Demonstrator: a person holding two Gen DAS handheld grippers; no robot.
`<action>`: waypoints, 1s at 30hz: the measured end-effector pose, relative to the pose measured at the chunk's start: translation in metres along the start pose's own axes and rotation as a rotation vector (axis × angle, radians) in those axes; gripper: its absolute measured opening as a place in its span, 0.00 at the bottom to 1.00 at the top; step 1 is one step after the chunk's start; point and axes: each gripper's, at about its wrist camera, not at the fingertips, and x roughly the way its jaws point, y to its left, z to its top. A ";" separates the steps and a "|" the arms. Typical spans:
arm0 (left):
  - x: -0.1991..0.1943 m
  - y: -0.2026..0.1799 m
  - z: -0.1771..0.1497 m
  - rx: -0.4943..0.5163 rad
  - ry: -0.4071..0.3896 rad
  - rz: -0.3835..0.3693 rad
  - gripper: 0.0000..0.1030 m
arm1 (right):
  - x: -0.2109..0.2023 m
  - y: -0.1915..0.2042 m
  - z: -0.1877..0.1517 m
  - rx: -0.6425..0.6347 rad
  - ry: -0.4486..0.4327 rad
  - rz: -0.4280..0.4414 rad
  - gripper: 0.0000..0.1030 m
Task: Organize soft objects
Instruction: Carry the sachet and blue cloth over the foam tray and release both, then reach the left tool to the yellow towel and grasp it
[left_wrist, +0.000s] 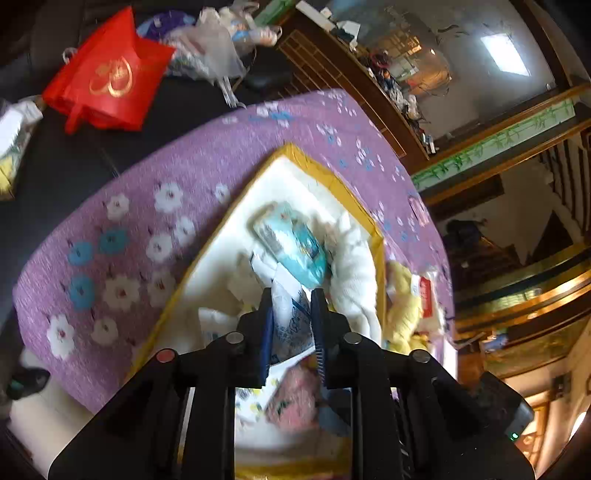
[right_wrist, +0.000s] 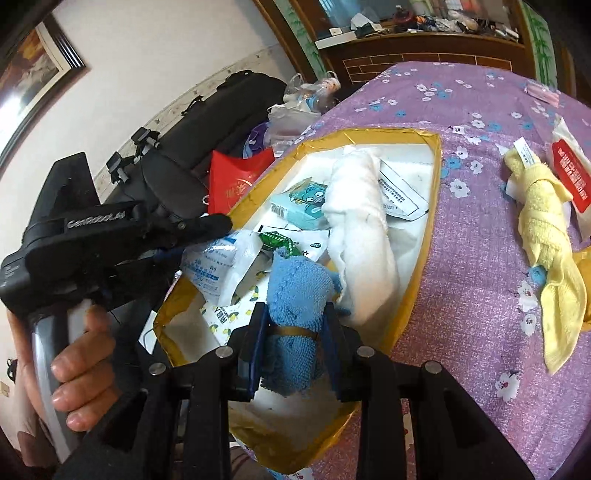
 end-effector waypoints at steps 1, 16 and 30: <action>0.001 -0.002 0.001 0.018 -0.011 0.019 0.22 | -0.001 0.001 0.000 -0.004 -0.002 0.001 0.29; -0.030 -0.034 -0.035 0.239 -0.209 0.084 0.56 | -0.054 0.002 -0.020 0.000 -0.142 0.066 0.59; -0.017 -0.102 -0.082 0.409 -0.087 -0.036 0.56 | -0.128 -0.078 -0.063 0.229 -0.249 -0.005 0.59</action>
